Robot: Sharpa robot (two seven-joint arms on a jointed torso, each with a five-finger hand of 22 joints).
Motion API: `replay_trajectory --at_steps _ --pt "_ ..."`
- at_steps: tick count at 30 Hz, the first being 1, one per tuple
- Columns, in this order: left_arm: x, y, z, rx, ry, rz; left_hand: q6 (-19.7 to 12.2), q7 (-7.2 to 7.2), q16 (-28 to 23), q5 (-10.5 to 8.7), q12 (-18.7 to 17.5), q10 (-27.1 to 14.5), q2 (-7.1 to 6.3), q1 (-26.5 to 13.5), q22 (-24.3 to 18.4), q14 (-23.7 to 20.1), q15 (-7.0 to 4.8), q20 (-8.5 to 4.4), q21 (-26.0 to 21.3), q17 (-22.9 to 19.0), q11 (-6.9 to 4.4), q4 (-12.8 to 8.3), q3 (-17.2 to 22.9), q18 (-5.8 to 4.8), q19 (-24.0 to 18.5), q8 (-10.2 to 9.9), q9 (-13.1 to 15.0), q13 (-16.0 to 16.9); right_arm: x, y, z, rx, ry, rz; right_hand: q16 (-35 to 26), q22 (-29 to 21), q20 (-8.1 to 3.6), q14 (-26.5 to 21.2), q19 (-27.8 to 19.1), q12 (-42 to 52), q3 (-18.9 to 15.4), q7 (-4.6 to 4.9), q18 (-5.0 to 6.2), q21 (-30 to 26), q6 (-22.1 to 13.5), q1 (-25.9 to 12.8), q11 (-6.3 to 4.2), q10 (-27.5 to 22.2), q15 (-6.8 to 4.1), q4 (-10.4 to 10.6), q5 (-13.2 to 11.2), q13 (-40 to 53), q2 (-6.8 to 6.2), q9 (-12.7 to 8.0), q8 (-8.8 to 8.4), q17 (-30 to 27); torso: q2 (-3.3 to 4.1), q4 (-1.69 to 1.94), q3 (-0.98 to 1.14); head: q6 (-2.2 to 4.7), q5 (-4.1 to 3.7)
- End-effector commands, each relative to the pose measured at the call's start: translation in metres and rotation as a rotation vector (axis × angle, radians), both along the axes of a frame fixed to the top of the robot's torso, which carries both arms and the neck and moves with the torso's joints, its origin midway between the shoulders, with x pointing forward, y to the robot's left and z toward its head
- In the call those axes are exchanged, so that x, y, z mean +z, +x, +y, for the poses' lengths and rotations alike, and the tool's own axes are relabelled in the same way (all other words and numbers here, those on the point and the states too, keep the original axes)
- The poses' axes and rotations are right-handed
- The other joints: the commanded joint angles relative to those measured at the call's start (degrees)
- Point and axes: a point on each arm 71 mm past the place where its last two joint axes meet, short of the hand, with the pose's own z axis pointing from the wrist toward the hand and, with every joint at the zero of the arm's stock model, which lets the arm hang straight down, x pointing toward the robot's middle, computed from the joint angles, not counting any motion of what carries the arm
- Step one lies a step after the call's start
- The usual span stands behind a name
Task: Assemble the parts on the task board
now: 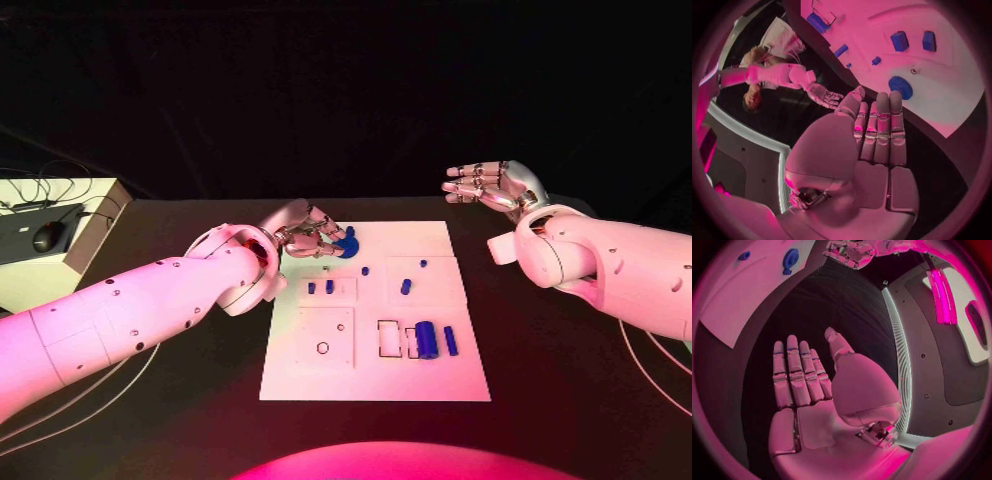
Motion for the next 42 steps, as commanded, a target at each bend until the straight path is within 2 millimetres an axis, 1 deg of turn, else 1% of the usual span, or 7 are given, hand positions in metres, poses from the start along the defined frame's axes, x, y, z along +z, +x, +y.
replay_trajectory --at_steps 1,8,11,13,22,29,42 --pt "0.001 -0.002 -0.021 -0.163 0.170 -0.151 -0.44 0.15 0.17 -0.26 -0.40 -0.75 -1.39 -0.81 1.05 0.33 -0.06 -0.07 0.45 -0.64 -0.03 0.00 1.45 -0.03 -0.36 -0.26 -0.07 -0.04 0.000 0.000 0.003 0.019 -0.008 -0.009 -0.23 0.01 -0.13 -0.12 -0.33 -0.20 0.40 0.28 -0.37 -0.09 0.10 0.16 -0.13 0.17 -0.05 -0.02 0.13 -0.10 0.39 -0.04 -0.26 -0.08 0.03 0.03 -0.01 0.47 -0.20" --pt "-0.011 0.001 -0.045 -0.231 0.298 -0.179 -0.63 0.22 2.62 -0.50 0.45 -1.86 -3.78 -2.68 1.33 0.98 0.01 0.16 -0.19 -0.97 -0.04 2.57 1.02 0.08 1.36 -0.24 -0.05 0.00 0.000 0.000 0.006 0.026 -0.006 -0.008 -0.22 0.02 -0.14 -0.12 -0.28 -0.27 0.62 0.29 -0.37 -0.07 0.09 0.10 -0.13 0.22 -0.06 -0.15 0.15 -0.09 0.36 -0.03 -0.28 -0.09 0.09 -0.03 0.01 0.93 -0.29" --pt "-0.013 0.003 -0.054 -0.245 0.327 -0.194 -0.36 0.10 6.96 -0.51 1.34 -2.05 -4.47 -1.65 3.08 0.19 0.02 0.08 0.25 -1.65 -0.01 4.81 0.68 0.33 2.20 -0.27 -0.08 -0.02 0.000 0.000 0.006 0.027 -0.006 -0.008 -0.22 0.02 -0.14 -0.12 -0.28 -0.27 0.62 0.29 -0.37 -0.07 0.09 0.10 -0.13 0.22 -0.06 -0.15 0.15 -0.09 0.36 -0.03 -0.28 -0.09 0.11 -0.02 -0.02 1.02 -0.45" --pt "-0.014 0.005 -0.059 -0.253 0.341 -0.203 -0.01 0.16 8.25 -0.54 1.45 -1.93 -4.62 -1.35 4.06 0.28 -0.02 0.12 0.33 -2.84 -0.06 5.30 0.64 0.45 2.28 -0.25 -0.03 -0.03 0.000 0.000 0.007 0.029 -0.005 -0.008 -0.22 0.02 -0.14 -0.12 -0.28 -0.27 0.62 0.29 -0.37 -0.07 0.09 0.10 -0.13 0.22 -0.06 -0.15 0.15 -0.09 0.36 -0.03 -0.28 -0.09 0.08 -0.06 -0.01 1.03 -0.48" --pt "-0.014 0.009 -0.075 -0.274 0.380 -0.220 0.60 0.10 14.57 -0.57 1.26 -1.23 -4.60 -1.13 8.01 -0.77 0.00 -0.03 0.73 -5.47 -0.10 5.69 0.88 0.71 2.91 -0.26 -0.05 -0.03 0.000 0.000 0.009 0.032 -0.004 -0.008 -0.22 0.02 -0.14 -0.12 -0.28 -0.27 0.62 0.29 -0.37 -0.07 0.09 0.10 -0.13 0.22 -0.06 -0.15 0.15 -0.09 0.36 -0.03 -0.28 -0.09 0.04 -0.02 0.04 0.92 -0.62" --pt "-0.016 0.010 -0.081 -0.283 0.409 -0.207 1.07 0.47 17.05 -0.54 0.77 -0.97 -4.41 -0.92 9.91 -1.05 0.21 -0.03 0.87 -6.38 0.12 5.52 1.32 0.90 3.28 -0.28 -0.07 -0.05 0.000 0.000 0.009 0.032 -0.003 -0.007 -0.22 0.02 -0.14 -0.12 -0.28 -0.27 0.62 0.29 -0.37 -0.07 0.09 0.10 -0.13 0.22 -0.06 -0.15 0.15 -0.09 0.36 -0.03 -0.28 -0.09 0.07 0.02 0.03 0.84 -0.87" --pt "-0.023 0.012 -0.084 -0.281 0.450 -0.187 0.47 0.05 20.57 -0.54 -0.17 -0.28 -4.84 -1.59 12.98 -1.47 0.33 -0.05 0.91 -7.71 0.17 5.64 1.65 1.02 3.68 -0.27 -0.07 -0.03 0.000 -0.001 0.009 0.033 -0.003 -0.007 -0.23 0.01 -0.16 -0.07 -0.26 -0.34 0.81 0.27 -0.37 -0.09 0.13 -0.08 -0.13 0.28 -0.07 -0.15 0.14 -0.09 0.34 -0.03 -0.28 -0.09 0.05 0.07 0.03 0.74 -1.06"
